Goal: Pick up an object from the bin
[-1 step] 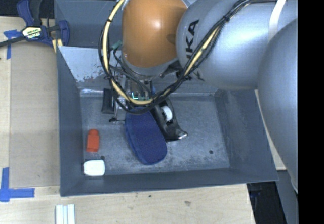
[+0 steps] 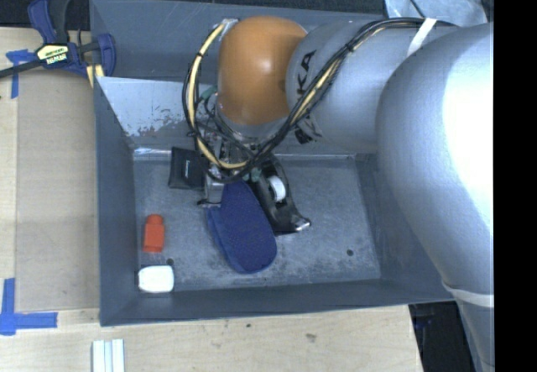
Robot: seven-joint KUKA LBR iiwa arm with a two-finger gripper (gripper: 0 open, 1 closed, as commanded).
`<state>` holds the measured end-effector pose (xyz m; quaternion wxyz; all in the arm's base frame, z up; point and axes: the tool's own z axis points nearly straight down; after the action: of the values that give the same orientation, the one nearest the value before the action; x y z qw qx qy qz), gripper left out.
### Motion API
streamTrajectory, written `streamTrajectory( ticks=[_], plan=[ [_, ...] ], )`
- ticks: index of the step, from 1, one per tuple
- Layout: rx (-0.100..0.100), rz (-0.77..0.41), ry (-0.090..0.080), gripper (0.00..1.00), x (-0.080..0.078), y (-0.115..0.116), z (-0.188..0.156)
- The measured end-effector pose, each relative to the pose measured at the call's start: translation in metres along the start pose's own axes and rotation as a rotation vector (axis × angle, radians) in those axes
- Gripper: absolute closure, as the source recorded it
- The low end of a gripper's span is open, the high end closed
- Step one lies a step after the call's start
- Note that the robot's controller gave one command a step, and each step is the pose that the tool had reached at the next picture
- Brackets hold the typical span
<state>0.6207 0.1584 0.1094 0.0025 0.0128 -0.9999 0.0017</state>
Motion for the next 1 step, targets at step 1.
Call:
streamTrajectory(
  ticks=[1],
  plan=[
    [-0.01, -0.494, -0.006, 0.0, -0.0073, -0.0092, 0.0377]
  ],
)
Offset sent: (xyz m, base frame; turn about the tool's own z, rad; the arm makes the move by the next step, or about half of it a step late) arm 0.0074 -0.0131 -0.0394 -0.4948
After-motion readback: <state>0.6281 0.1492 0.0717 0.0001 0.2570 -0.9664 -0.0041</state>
